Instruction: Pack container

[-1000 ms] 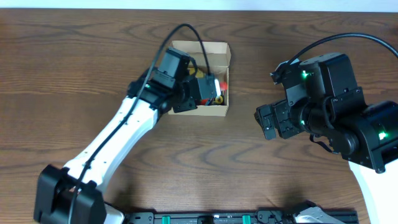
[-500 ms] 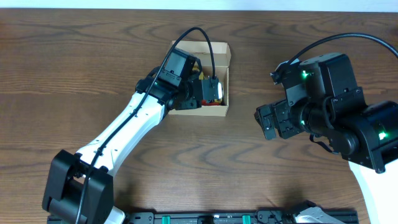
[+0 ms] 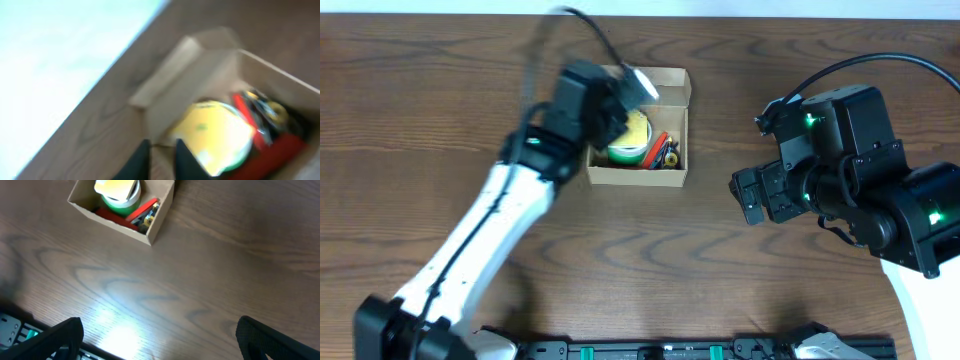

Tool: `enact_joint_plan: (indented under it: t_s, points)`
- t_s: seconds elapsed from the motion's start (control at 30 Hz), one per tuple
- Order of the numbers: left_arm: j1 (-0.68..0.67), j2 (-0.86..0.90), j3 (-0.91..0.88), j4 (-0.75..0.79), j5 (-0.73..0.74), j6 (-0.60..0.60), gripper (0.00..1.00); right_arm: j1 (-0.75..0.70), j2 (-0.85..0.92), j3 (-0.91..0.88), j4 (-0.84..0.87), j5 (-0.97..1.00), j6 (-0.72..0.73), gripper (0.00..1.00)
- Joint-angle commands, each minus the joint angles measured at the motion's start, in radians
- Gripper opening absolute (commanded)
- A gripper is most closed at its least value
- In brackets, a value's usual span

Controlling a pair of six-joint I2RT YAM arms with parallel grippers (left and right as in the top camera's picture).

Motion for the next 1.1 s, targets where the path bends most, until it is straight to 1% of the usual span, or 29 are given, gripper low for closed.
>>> enact_joint_plan:
  t_s: [0.0,0.03,0.07,0.1,0.17,0.27,0.33,0.4,0.5,0.57,0.6,0.63,0.67,0.7,0.73,0.77,0.87,1.07]
  points:
    - [0.117,0.001,0.008,0.014,0.060,-0.263,0.14,-0.007,-0.010,0.001,-0.002,0.003,-0.012,0.99]
    - [0.149,0.006,0.008,0.023,0.099,-0.288,0.14,-0.007,-0.010,0.001,-0.002,0.003,-0.012,0.99]
    - [0.187,0.015,0.008,0.035,0.150,-0.312,0.12,-0.007,-0.010,0.001,-0.002,0.003,-0.012,0.99]
    - [0.215,0.023,0.007,0.045,0.183,-0.329,0.07,-0.007,-0.010,0.001,-0.002,0.003,-0.012,0.99]
    - [0.264,0.048,0.007,0.069,0.232,-0.356,0.06,-0.007,-0.010,0.001,0.014,-0.001,-0.011,0.99]
    - [0.317,0.104,0.007,0.111,0.241,-0.496,0.06,-0.006,-0.005,0.001,0.053,-0.037,0.003,0.99]
    - [0.339,0.158,0.008,0.135,0.273,-0.563,0.06,-0.006,-0.003,0.001,0.079,-0.094,0.035,0.99]
    - [0.349,0.217,0.008,0.143,0.292,-0.622,0.06,-0.006,-0.001,0.001,0.117,-0.125,0.034,0.99]
    - [0.354,0.309,0.010,0.158,0.306,-0.744,0.06,-0.008,0.008,-0.001,0.203,-0.127,0.037,0.99]
    - [0.356,0.379,0.031,0.179,0.362,-0.780,0.06,-0.013,0.029,-0.016,0.261,-0.108,0.037,0.99]
    - [0.356,0.409,0.051,0.177,0.382,-0.790,0.06,-0.018,0.041,-0.030,0.287,-0.089,0.039,0.89]
    - [0.356,0.438,0.076,0.167,0.397,-0.801,0.06,-0.025,0.055,-0.049,0.316,-0.069,0.050,0.64]
    - [0.356,0.479,0.119,0.141,0.410,-0.819,0.06,-0.041,0.080,-0.082,0.364,-0.047,0.078,0.33]
    - [0.356,0.512,0.155,0.119,0.424,-0.821,0.06,-0.057,0.102,-0.109,0.403,-0.044,0.103,0.11]
    - [0.356,0.549,0.200,0.092,0.442,-0.821,0.06,-0.081,0.132,-0.142,0.453,-0.048,0.134,0.01]
    - [0.356,0.605,0.273,0.046,0.462,-0.820,0.06,-0.121,0.191,-0.188,0.529,-0.081,0.171,0.01]
    - [0.356,0.675,0.369,-0.015,0.465,-0.820,0.06,-0.182,0.299,-0.229,0.624,-0.179,0.177,0.01]
    - [0.356,0.782,0.518,-0.072,0.537,-0.841,0.06,-0.290,0.564,-0.235,0.787,-0.413,0.233,0.01]
